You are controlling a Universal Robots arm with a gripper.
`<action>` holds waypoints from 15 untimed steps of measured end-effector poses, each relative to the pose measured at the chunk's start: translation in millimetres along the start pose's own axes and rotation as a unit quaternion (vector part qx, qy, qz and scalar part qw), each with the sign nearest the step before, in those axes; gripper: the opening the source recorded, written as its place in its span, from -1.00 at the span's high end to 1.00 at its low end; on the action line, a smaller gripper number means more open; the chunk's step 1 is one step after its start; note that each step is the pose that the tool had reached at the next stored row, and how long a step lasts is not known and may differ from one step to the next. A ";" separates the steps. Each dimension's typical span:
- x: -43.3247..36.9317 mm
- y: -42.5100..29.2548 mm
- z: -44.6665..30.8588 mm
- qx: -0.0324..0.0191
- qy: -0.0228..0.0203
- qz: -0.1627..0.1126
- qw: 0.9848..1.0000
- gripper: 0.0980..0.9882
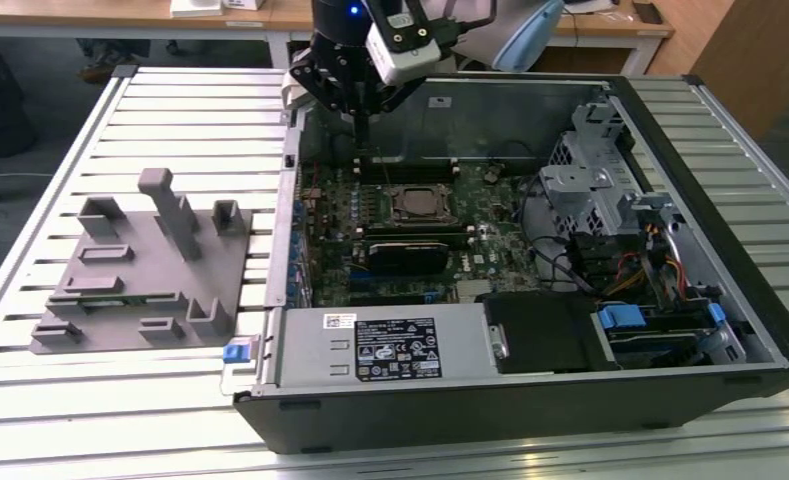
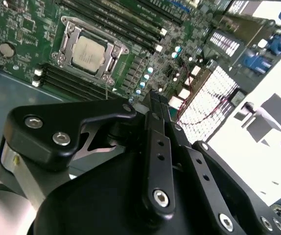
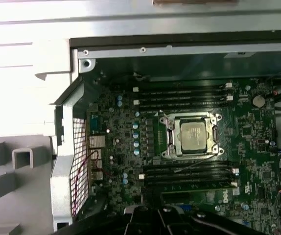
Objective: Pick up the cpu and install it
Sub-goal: 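Install the first cpu locking lever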
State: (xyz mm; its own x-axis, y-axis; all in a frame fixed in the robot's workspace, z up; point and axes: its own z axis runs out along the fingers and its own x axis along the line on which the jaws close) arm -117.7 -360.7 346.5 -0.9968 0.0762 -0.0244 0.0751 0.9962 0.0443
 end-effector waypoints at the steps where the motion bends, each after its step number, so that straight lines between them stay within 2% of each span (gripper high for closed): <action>1: 0.1 0.8 0.8 0.000 0.000 0.000 1.000 0.98; 11: 0.6 2.4 14.6 0.000 0.000 0.000 1.000 0.98; 15: 1.1 8.3 16.5 0.000 0.000 0.000 1.000 0.98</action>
State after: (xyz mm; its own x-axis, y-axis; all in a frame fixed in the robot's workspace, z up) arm -117.7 -351.6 330.4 -0.9968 0.0763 -0.0244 0.0751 0.9962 0.0443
